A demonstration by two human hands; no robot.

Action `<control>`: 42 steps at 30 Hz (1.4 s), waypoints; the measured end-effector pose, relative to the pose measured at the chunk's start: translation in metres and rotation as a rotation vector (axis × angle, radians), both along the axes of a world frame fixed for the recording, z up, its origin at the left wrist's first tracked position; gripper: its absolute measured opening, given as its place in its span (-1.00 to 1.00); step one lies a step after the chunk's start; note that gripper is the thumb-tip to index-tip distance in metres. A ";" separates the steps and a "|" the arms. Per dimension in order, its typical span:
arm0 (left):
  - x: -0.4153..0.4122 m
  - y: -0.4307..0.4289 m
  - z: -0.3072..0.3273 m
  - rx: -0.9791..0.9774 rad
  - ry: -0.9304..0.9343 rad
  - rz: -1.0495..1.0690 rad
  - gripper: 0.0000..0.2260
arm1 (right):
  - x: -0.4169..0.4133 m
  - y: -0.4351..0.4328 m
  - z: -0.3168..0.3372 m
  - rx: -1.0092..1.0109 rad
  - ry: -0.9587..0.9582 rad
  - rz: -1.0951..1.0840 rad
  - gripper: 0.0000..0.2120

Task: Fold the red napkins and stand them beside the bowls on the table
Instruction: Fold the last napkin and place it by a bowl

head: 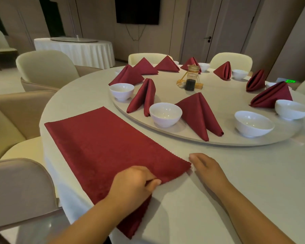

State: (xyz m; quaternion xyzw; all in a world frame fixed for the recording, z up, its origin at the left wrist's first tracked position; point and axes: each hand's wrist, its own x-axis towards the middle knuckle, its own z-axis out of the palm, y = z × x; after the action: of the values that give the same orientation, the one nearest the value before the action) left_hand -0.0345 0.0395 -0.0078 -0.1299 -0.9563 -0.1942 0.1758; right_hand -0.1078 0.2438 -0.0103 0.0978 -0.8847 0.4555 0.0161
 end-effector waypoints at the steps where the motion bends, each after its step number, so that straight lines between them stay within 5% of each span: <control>1: 0.003 0.012 -0.004 -0.009 0.011 -0.030 -0.71 | 0.002 -0.001 0.002 0.007 -0.025 0.002 -0.88; 7: 0.007 0.061 -0.005 -0.002 -0.140 -0.120 -0.60 | 0.010 0.004 0.002 0.327 0.050 -0.031 -0.68; 14: -0.040 0.010 0.005 0.026 -0.145 -0.048 -0.63 | 0.015 0.011 0.006 0.295 0.160 -0.016 -0.67; 21: -0.104 -0.003 0.015 -0.315 -0.217 -0.097 -0.42 | 0.018 0.027 0.016 0.247 0.265 0.078 -0.78; 27: -0.122 -0.001 0.029 -0.435 -0.273 -0.120 -0.75 | 0.018 0.050 0.025 0.111 0.298 0.021 -0.68; 34: -0.102 -0.069 0.040 -0.469 -0.226 0.093 -0.81 | 0.015 0.062 0.041 -0.036 0.196 -0.124 -0.60; 38: -0.080 -0.107 0.045 -0.108 -0.106 0.198 -0.93 | 0.022 0.062 0.053 -0.132 0.173 -0.123 -0.65; 42: -0.045 -0.110 0.067 0.287 0.029 0.161 -0.70 | 0.030 0.054 0.070 -0.229 0.216 -0.130 -0.67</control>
State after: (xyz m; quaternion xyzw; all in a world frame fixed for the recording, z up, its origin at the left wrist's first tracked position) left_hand -0.0800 -0.0702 0.0589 -0.0293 -0.9234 -0.3121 0.2216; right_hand -0.0776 0.2981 0.0595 0.0861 -0.8246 0.5382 0.1516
